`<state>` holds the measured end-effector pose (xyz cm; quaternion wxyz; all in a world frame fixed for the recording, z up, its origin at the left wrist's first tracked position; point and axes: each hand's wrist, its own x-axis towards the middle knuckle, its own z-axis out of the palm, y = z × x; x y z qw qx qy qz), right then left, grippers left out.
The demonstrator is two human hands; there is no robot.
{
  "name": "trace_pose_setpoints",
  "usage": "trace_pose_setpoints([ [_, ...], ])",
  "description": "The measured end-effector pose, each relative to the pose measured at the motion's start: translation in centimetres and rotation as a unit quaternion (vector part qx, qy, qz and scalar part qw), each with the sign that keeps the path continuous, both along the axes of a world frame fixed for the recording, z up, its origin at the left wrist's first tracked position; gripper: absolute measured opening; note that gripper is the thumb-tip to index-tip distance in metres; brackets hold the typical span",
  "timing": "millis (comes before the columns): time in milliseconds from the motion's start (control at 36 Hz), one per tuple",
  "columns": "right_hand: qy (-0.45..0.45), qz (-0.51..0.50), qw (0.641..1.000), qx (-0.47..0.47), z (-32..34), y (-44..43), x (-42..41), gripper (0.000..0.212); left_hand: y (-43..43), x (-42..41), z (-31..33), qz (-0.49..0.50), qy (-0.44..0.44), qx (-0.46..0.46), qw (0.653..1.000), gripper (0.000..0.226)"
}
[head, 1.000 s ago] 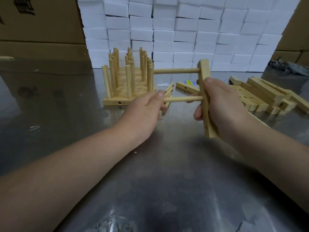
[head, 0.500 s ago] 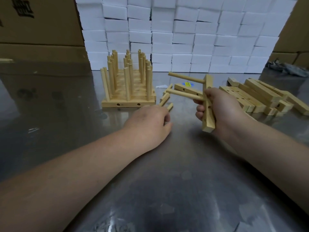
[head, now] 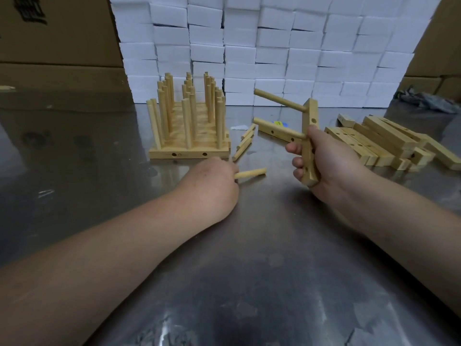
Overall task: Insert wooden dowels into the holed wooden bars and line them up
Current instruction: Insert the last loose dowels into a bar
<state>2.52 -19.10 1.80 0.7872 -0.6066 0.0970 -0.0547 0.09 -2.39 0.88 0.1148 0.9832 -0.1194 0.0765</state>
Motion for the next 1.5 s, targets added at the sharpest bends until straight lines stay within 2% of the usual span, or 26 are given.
trace_pose_setpoints([
  [194,-0.002,0.007,0.999,0.033,0.1,0.1,0.0,0.024,0.1,-0.9,-0.1,-0.065,-0.088,-0.153,0.982,0.025],
  [361,-0.013,0.003,1.0,0.004,-0.2,0.4,-0.1,0.025,-0.2,-1.6,0.0,-0.14,-0.122,-0.17,0.968,0.027],
  [695,-0.035,0.056,0.998,0.012,-0.3,1.2,-0.7,0.027,-0.3,-1.6,0.0,-0.158,-0.12,-0.145,0.969,0.027],
  [833,-0.06,0.066,0.996,-0.01,-0.2,1.7,-1.3,0.028,-0.4,-1.7,0.0,-0.19,-0.126,-0.165,0.96,0.027],
  [945,-0.077,0.062,0.995,-0.018,0.0,1.8,-1.6,0.031,-0.5,-1.7,0.0,-0.182,-0.142,-0.165,0.959,0.022],
  [1083,-0.097,0.049,0.994,-0.027,0.3,2.0,-2.0,0.034,-0.5,-1.8,-0.2,-0.165,-0.128,-0.214,0.954,0.02],
  [1222,-0.125,0.046,0.99,-0.042,0.3,2.4,-2.4,0.033,-0.4,-1.8,-0.5,-0.125,-0.076,-0.226,0.963,0.041],
  [1333,-0.148,0.053,0.987,-0.039,0.3,2.5,-2.5,0.027,-0.4,-1.8,-0.7,-0.111,-0.057,-0.231,0.965,0.043],
  [1500,-0.121,0.049,0.991,-0.021,0.3,2.2,-2.2,0.029,-0.4,-1.7,-0.5,-0.143,-0.105,-0.284,0.942,0.041],
])
